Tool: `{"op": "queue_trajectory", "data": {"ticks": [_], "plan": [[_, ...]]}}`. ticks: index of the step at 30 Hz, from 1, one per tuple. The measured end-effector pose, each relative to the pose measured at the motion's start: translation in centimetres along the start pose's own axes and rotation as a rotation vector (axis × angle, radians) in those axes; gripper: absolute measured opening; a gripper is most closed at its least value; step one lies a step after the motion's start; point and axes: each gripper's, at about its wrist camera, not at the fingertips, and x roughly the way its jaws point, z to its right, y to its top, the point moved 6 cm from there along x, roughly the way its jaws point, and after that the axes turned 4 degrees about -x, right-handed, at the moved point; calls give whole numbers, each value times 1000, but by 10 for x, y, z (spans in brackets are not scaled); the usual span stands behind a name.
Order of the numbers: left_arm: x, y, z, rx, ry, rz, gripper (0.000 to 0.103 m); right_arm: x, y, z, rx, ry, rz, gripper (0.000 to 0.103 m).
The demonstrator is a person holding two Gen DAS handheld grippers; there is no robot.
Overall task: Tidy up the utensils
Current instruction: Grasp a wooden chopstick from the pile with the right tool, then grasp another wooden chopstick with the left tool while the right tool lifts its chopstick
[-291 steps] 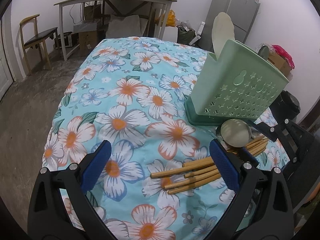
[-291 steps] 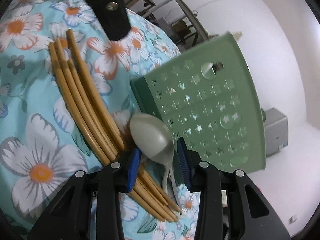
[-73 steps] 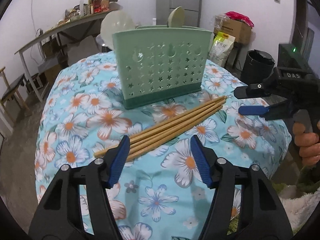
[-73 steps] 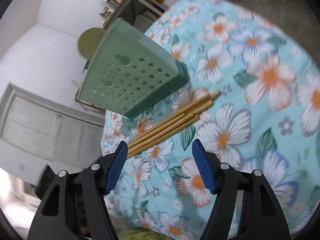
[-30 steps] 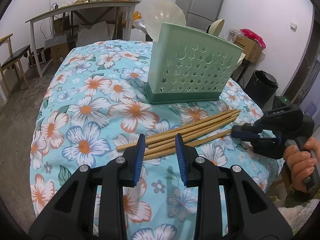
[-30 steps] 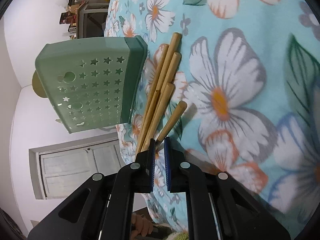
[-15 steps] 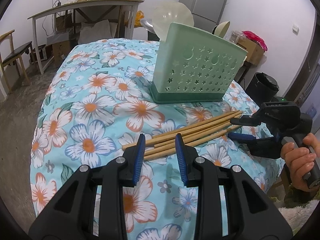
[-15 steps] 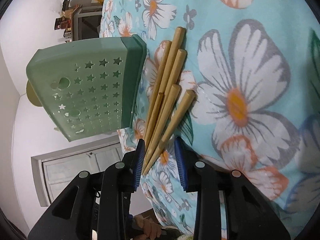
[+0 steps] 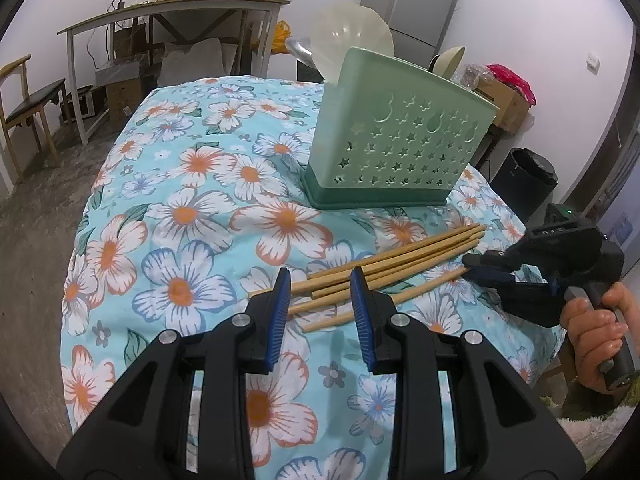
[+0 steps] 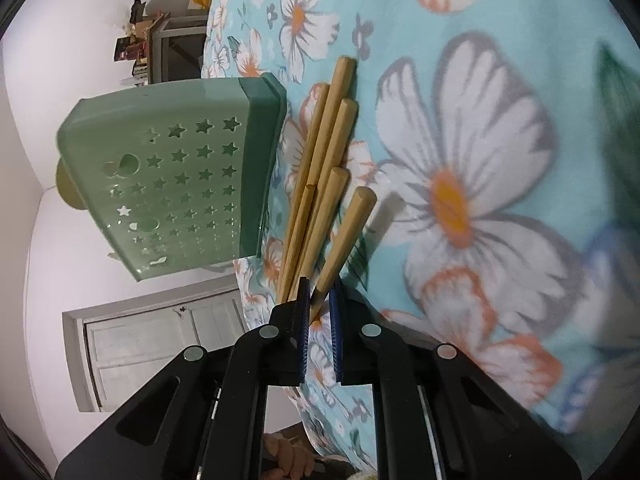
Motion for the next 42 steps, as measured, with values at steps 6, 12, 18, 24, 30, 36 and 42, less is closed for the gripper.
{"op": "queue_trajectory", "data": {"ticks": [6,12,18,24,30,36,42], "plan": [[9,3,25,89,-53,-38,29,-34,4,-3,-107,-41,38,10],[25,13,72,274,-151,-87,29,-56,9,5,-142,-55,13,10],[54,14,122,517,-210,-169,26,-63,12,26,-119,-42,-14,10],[76,3,153,750,-194,-213,21,-63,15,31,-122,-25,-22,10],[99,-13,160,951,-81,-226,21,-63,16,35,-112,-9,-36,10],[104,-16,164,1034,-16,-185,8,-64,16,38,-107,-4,-38,10],[89,-9,168,1025,-32,-142,5,-63,15,37,-105,-2,-34,10]]}}
